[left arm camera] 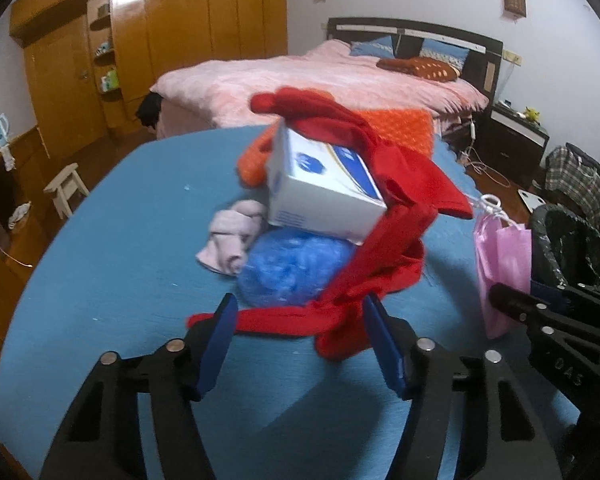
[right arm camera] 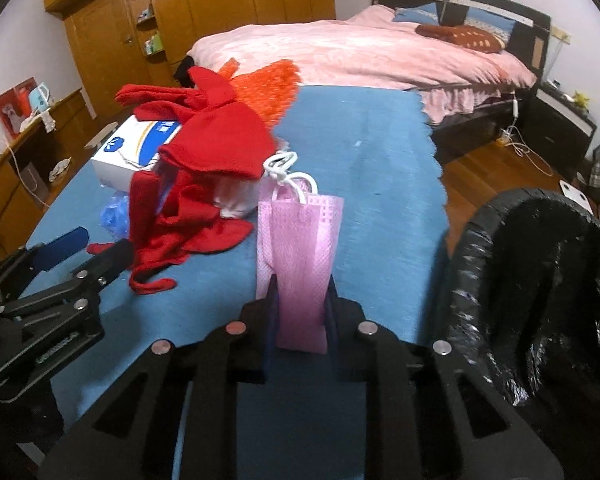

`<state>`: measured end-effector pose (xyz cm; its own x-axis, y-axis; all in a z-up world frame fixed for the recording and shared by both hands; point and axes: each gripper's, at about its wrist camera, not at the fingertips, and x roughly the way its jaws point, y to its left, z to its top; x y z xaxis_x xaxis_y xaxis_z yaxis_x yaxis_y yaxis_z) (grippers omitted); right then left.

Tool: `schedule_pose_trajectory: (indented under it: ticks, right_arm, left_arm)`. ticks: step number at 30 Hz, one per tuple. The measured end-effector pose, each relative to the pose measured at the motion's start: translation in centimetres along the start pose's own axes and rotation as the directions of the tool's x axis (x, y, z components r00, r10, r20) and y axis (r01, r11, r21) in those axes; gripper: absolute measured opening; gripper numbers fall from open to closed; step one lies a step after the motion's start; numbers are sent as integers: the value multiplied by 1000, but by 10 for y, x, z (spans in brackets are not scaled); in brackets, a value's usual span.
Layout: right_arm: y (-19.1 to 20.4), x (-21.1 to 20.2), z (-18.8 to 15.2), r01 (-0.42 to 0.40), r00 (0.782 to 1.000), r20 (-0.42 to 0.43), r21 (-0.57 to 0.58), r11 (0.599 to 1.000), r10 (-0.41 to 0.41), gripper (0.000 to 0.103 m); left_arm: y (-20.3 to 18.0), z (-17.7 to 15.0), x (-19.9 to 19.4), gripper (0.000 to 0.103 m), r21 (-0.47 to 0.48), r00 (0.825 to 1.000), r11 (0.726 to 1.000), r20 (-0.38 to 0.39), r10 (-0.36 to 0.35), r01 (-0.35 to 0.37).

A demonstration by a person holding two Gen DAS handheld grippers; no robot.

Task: Collect trash
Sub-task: 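Grasp the red gloves with the left gripper while the right grasps the pink mask bag, then carry both items over the trash bin and open both grippers to drop them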

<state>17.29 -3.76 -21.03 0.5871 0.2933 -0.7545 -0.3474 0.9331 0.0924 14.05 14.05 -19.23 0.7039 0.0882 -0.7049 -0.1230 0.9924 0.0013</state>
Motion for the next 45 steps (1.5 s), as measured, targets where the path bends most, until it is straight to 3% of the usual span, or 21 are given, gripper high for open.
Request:
schedule_pose_trajectory:
  ticks: [8,11,17,25,35,45]
  right_arm:
    - [-7,-2,2,-1,1000,1,13,1000,1,20]
    - [-7,-5,2,-5,1000,3,13,1000,5,20]
    - [-6,-20,1,-9,1000,26,16,1000,9,21]
    - [-23,-59,5,-2,996,86,39,999,-1,22]
    - [-62,-108,3,40,986,156,96,995,-55,22]
    - [-115,-149,-18,145,968,179,174,974,-176,22]
  left_arm:
    - [-13,-5,20,20,12,991,995,-101,-92,94]
    - [-15,-5,19,12,8,990,994,-96,-107,108]
    - [-17,-1,-3,10,2,991,991,-39,-130,131]
    - [-30,13,-45,10,18,978,978,24,-206,206]
    - [-67,31,-81,10,86,950,951,83,-302,296]
    - [-123,40,-94,10,174,912,907,87,-401,383]
